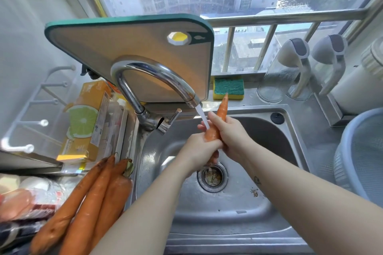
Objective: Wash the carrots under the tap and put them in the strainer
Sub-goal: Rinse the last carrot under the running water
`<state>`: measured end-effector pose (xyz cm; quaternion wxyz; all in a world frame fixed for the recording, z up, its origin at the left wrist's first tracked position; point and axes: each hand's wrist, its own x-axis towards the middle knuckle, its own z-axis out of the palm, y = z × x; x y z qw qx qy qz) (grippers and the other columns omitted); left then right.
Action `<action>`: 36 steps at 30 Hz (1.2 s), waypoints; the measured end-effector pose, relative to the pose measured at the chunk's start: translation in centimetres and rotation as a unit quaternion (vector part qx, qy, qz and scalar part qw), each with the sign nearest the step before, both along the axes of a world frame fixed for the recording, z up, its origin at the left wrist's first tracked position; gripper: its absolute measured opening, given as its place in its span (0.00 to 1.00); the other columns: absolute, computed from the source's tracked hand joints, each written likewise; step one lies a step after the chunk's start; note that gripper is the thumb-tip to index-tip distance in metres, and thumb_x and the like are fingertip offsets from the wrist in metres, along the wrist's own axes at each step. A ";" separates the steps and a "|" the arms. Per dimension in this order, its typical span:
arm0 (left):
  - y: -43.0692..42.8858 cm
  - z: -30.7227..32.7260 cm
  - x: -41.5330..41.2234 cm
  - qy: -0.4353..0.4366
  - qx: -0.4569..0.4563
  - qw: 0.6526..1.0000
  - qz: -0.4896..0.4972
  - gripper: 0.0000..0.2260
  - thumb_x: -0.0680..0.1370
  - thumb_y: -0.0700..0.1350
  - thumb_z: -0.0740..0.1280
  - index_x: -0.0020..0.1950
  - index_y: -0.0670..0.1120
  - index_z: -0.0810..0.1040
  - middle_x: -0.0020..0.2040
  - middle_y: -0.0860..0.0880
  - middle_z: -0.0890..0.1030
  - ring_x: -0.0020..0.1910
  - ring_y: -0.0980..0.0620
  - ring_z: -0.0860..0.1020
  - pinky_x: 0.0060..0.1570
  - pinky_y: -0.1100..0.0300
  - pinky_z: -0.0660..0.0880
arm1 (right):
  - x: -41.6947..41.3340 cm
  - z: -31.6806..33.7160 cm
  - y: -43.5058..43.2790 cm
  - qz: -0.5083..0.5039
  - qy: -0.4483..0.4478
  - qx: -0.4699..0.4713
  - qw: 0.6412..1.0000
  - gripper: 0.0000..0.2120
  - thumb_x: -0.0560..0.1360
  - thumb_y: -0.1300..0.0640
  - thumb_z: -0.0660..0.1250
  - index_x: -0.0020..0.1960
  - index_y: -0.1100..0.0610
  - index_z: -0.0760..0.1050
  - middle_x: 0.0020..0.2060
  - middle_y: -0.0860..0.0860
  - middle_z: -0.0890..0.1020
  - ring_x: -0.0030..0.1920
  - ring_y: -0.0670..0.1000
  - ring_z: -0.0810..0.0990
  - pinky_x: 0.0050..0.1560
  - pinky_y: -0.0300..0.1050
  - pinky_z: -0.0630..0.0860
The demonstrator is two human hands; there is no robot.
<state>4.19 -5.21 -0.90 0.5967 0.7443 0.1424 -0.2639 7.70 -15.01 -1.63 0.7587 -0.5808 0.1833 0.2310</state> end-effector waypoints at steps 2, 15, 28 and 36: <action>0.7 0.2 -0.4 0.069 -0.140 0.987 0.034 0.07 0.78 0.45 0.64 0.43 0.44 0.72 0.28 0.49 0.74 0.23 0.55 0.71 0.23 0.65 0.67 | -0.5 0.6 0.0 0.032 0.015 0.074 0.997 0.13 0.81 0.53 0.59 0.50 0.64 0.72 0.42 0.58 0.80 0.37 0.51 0.82 0.41 0.47 0.81; -0.5 0.5 -3.5 0.050 0.147 0.988 0.017 0.20 0.82 0.49 0.46 0.41 0.44 0.73 0.29 0.45 0.78 0.26 0.48 0.76 0.21 0.64 0.64 | -3.1 -2.8 1.2 -0.010 -0.055 -0.179 0.982 0.12 0.76 0.61 0.63 0.58 0.54 0.67 0.48 0.53 0.77 0.49 0.54 0.78 0.53 0.49 0.76; 0.7 -1.1 -5.7 0.016 0.177 0.984 0.015 0.22 0.83 0.51 0.45 0.51 0.42 0.76 0.35 0.44 0.80 0.26 0.49 0.79 0.44 0.54 0.79 | -2.5 -2.9 1.6 -0.018 0.024 -0.085 0.996 0.14 0.82 0.54 0.53 0.44 0.60 0.70 0.30 0.55 0.75 0.29 0.53 0.74 0.39 0.49 0.75; -0.1 -0.9 -7.3 -0.010 0.211 0.977 -0.016 0.25 0.82 0.54 0.43 0.47 0.42 0.75 0.39 0.45 0.80 0.27 0.54 0.78 0.31 0.61 0.70 | -2.4 -2.1 2.3 -0.081 0.070 -0.065 0.992 0.18 0.81 0.52 0.54 0.38 0.59 0.72 0.26 0.52 0.70 0.24 0.49 0.68 0.27 0.41 0.69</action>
